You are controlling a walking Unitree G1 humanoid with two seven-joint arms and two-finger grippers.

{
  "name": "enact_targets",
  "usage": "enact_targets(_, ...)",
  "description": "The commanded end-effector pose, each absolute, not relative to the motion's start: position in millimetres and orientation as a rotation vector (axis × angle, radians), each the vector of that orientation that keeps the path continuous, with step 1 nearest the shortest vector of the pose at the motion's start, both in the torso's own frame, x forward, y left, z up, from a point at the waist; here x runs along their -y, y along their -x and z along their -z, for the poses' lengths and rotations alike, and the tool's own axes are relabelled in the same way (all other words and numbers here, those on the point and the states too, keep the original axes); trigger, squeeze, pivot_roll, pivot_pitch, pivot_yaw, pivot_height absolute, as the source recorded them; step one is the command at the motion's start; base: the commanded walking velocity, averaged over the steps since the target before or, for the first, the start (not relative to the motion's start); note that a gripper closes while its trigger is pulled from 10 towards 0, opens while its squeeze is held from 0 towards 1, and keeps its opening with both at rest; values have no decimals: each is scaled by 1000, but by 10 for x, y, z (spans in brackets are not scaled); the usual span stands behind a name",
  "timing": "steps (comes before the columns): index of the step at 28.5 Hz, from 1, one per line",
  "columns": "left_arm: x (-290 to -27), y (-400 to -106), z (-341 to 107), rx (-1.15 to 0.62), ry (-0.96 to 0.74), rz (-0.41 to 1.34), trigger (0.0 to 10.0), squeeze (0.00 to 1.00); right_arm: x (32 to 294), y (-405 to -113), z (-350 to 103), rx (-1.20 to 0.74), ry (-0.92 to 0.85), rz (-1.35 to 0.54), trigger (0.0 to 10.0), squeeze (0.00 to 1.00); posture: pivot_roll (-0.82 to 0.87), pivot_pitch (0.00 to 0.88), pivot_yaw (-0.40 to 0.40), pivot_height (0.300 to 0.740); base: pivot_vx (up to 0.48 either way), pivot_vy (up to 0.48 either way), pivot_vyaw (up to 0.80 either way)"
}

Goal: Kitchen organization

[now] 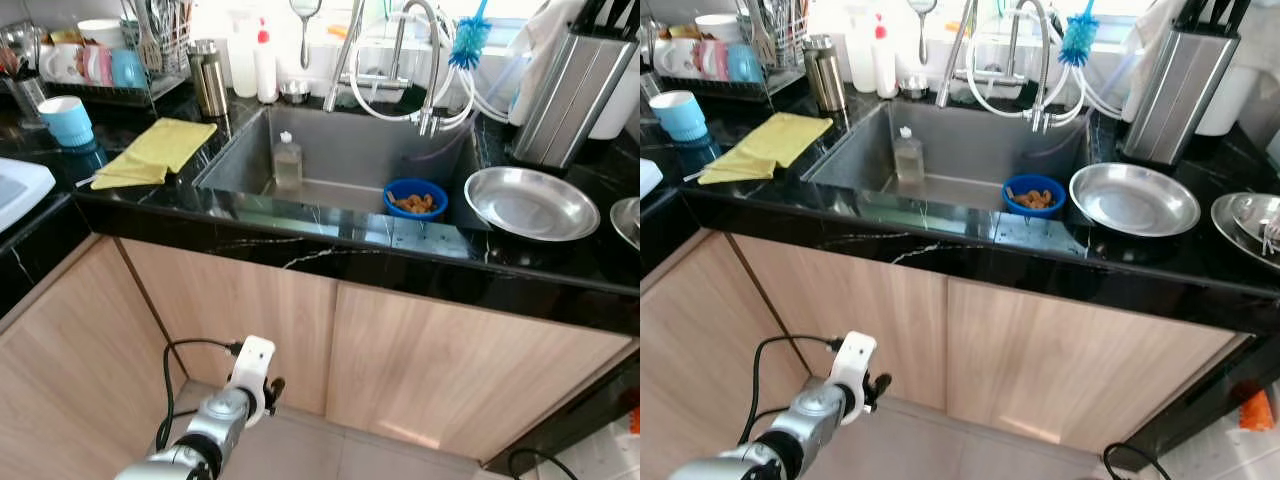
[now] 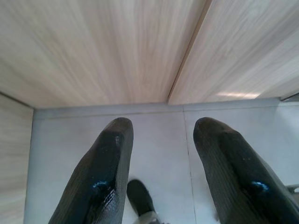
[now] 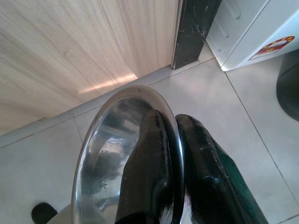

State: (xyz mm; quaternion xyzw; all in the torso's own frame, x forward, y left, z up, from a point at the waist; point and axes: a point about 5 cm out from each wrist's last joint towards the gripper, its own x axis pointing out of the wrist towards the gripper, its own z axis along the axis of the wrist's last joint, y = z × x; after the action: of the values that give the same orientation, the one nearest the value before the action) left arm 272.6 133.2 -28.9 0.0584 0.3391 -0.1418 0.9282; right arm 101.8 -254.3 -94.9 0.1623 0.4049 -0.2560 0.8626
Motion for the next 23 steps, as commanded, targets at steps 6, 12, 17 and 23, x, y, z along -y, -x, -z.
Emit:
enact_targets(6,-1570,-2585,407,-774,-205,244,10000,0,2490,-1077,956,-871,-330,497,10000,0,2,0,-48,740,0,0,0)
enact_targets(12,-1842,-2392,536,-899,-332,203,10000,0,2404,-1073,981,-879,-343,498,10000,0,1,0,-31,740,0,0,0)
enact_targets(17,-2044,-2284,577,-939,-378,168,10000,0,2292,-1076,1009,-892,-355,505,10000,0,5,2,-38,740,0,0,0)
enact_targets(23,-2317,-2044,663,-1026,-343,58,10000,0,2212,-1092,1024,-905,-355,501,10000,0,21,5,-56,740,0,0,0)
